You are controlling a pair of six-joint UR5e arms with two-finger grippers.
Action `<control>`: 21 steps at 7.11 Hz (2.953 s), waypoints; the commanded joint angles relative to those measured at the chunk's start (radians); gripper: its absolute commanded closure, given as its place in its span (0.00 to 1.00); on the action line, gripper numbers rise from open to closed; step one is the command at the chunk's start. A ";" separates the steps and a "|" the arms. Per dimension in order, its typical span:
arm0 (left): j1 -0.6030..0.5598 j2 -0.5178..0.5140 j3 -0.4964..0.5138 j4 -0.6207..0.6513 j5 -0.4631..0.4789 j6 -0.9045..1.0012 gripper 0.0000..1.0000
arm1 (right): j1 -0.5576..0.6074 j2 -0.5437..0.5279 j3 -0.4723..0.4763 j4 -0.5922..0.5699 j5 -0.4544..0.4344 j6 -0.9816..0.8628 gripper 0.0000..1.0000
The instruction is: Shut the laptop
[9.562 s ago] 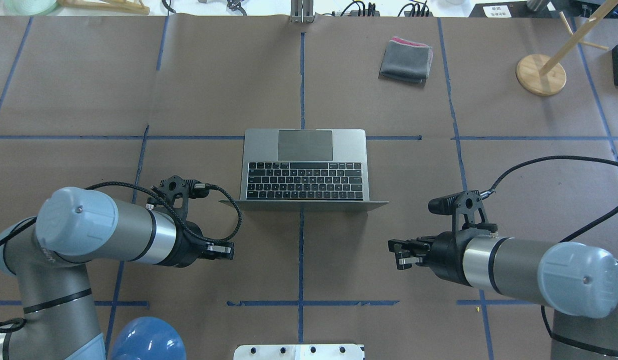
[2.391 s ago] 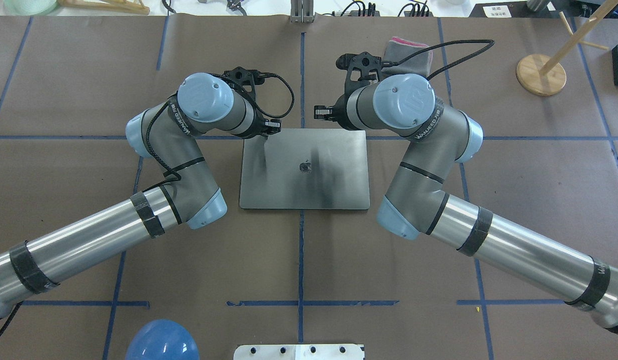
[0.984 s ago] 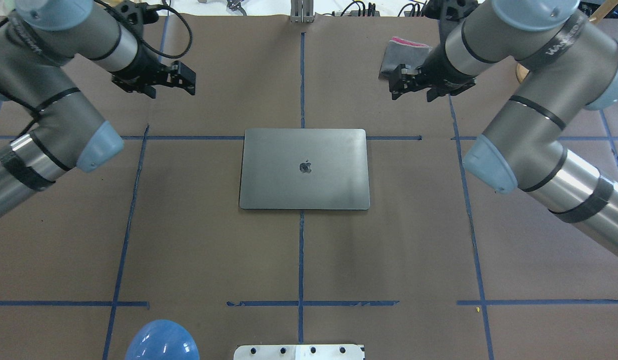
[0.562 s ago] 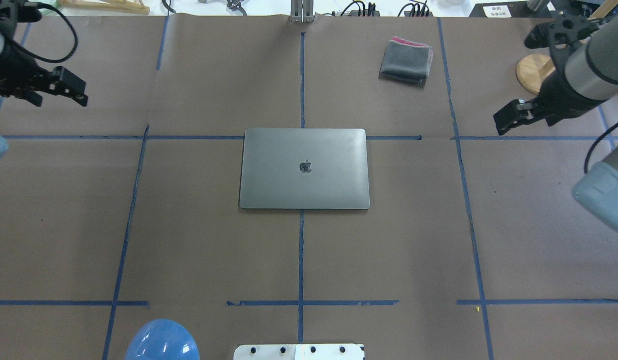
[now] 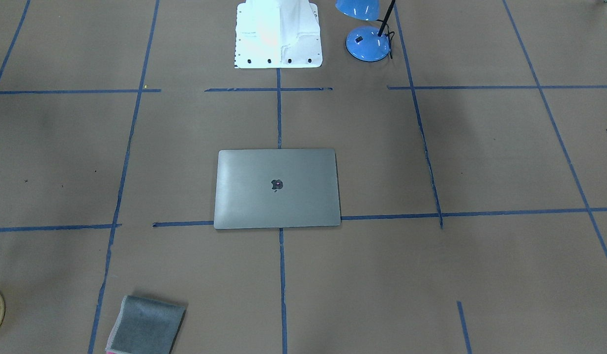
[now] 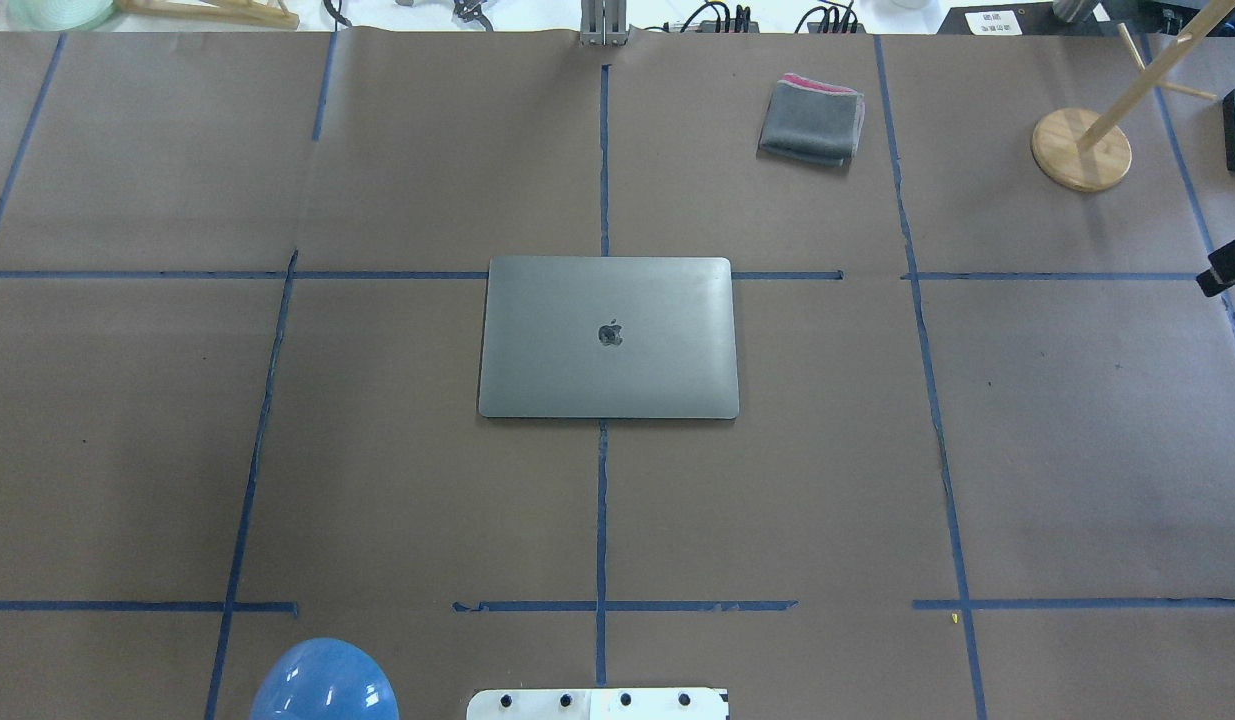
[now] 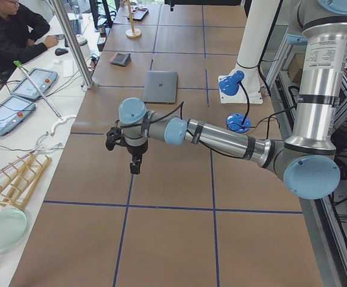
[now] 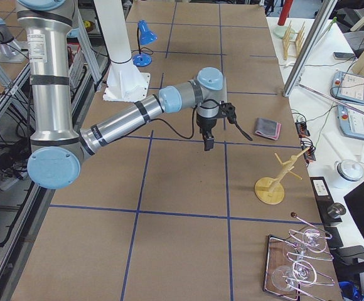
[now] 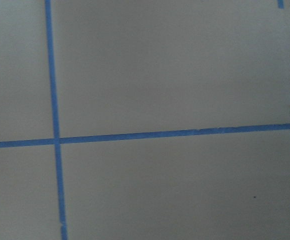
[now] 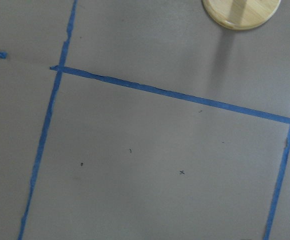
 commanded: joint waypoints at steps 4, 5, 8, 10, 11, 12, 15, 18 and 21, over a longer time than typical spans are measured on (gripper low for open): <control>-0.085 0.057 0.101 0.006 -0.032 0.124 0.00 | 0.167 -0.067 -0.214 0.002 0.095 -0.238 0.00; -0.085 0.059 0.100 0.006 -0.032 0.122 0.00 | 0.257 -0.064 -0.330 0.005 0.095 -0.241 0.00; -0.085 0.060 0.104 0.006 -0.032 0.121 0.00 | 0.330 -0.077 -0.475 0.204 0.094 -0.244 0.00; -0.085 0.059 0.103 0.005 -0.029 0.122 0.00 | 0.353 -0.072 -0.472 0.199 0.104 -0.232 0.00; -0.085 0.056 0.100 0.005 -0.029 0.124 0.00 | 0.353 -0.069 -0.469 0.194 0.104 -0.229 0.00; -0.085 0.053 0.101 0.005 -0.015 0.124 0.00 | 0.353 -0.066 -0.468 0.192 0.104 -0.197 0.00; -0.083 0.054 0.095 0.005 0.029 0.125 0.00 | 0.353 -0.066 -0.461 0.195 0.121 -0.117 0.00; -0.083 0.060 0.103 0.006 0.039 0.125 0.00 | 0.353 -0.072 -0.457 0.195 0.121 -0.117 0.00; -0.082 0.057 0.101 0.006 0.039 0.125 0.00 | 0.353 -0.073 -0.455 0.198 0.123 -0.117 0.00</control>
